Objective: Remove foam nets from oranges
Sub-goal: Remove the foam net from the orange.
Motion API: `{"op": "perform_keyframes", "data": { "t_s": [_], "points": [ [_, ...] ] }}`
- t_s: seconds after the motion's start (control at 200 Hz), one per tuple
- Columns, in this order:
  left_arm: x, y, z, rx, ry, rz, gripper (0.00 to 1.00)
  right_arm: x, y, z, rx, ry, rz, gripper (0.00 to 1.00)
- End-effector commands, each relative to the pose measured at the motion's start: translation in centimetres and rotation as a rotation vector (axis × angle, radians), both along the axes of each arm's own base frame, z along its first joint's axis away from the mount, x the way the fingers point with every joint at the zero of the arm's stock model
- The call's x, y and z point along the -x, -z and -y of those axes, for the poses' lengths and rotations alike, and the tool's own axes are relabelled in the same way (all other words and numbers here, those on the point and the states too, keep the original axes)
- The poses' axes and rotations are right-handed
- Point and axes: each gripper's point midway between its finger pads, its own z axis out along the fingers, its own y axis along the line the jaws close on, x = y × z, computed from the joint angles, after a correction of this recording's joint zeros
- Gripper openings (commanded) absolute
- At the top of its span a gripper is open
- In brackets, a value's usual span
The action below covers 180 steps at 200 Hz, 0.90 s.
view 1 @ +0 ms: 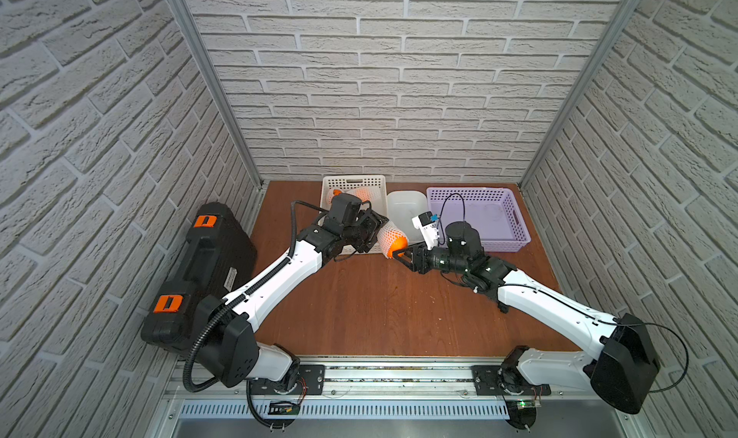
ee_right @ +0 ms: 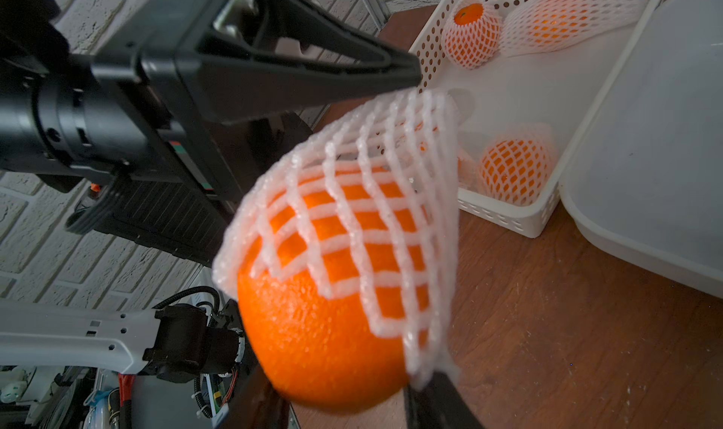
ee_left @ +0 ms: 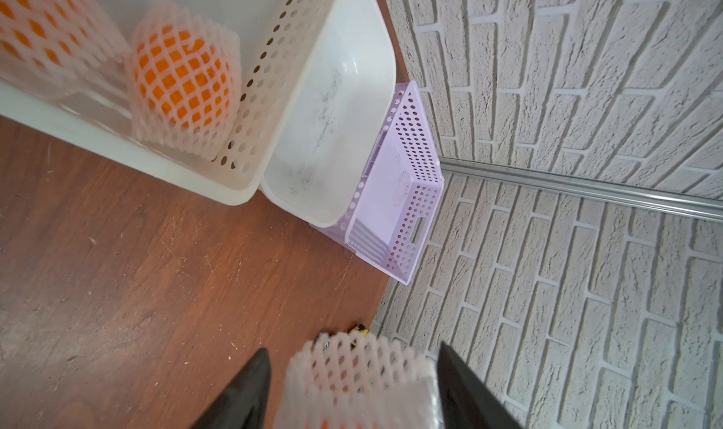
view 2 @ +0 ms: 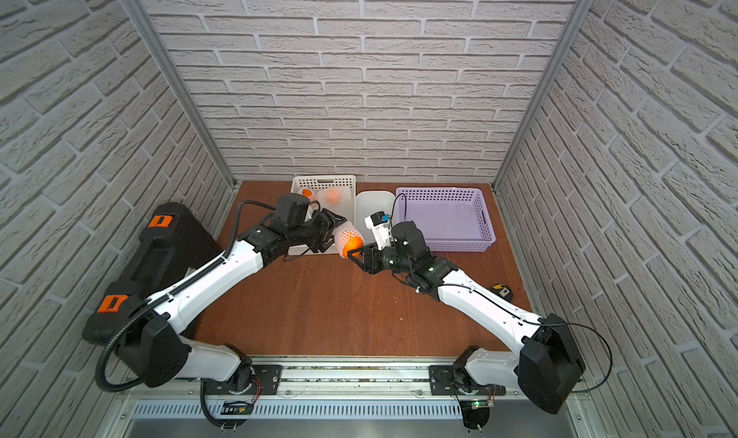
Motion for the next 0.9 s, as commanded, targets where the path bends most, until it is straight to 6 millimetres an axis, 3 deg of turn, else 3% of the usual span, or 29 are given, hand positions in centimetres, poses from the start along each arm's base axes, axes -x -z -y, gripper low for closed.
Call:
{"op": "perform_keyframes", "data": {
  "t_s": [0.0, 0.15, 0.31, 0.66, 0.79, 0.895],
  "points": [
    [-0.3, -0.8, 0.2, 0.055, -0.01, 0.008, 0.47, -0.1, -1.8, -0.4, -0.031, -0.031, 0.079, 0.18],
    [-0.1, -0.7, 1.0, 0.102, 0.011, -0.013, 0.26, -0.1, -1.2, -0.2, -0.015, -0.027, 0.075, 0.18],
    [-0.2, -0.6, 0.2, 0.08, -0.015, -0.007, 0.12, 0.0, -1.1, 0.2, -0.005, -0.016, 0.065, 0.18],
    [-2.2, -0.8, -2.7, 0.014, -0.095, 0.041, 0.08, 1.0, -0.6, 2.0, 0.032, 0.033, 0.049, 0.18],
    [-3.9, -0.7, -3.8, -0.071, -0.126, 0.093, 0.09, 0.1, 0.5, 4.8, 0.089, 0.163, 0.031, 0.17],
    [-5.8, -0.8, -3.4, -0.135, -0.109, 0.159, 0.1, -1.3, 0.5, 7.7, 0.068, 0.281, 0.001, 0.18]
  ]
}}
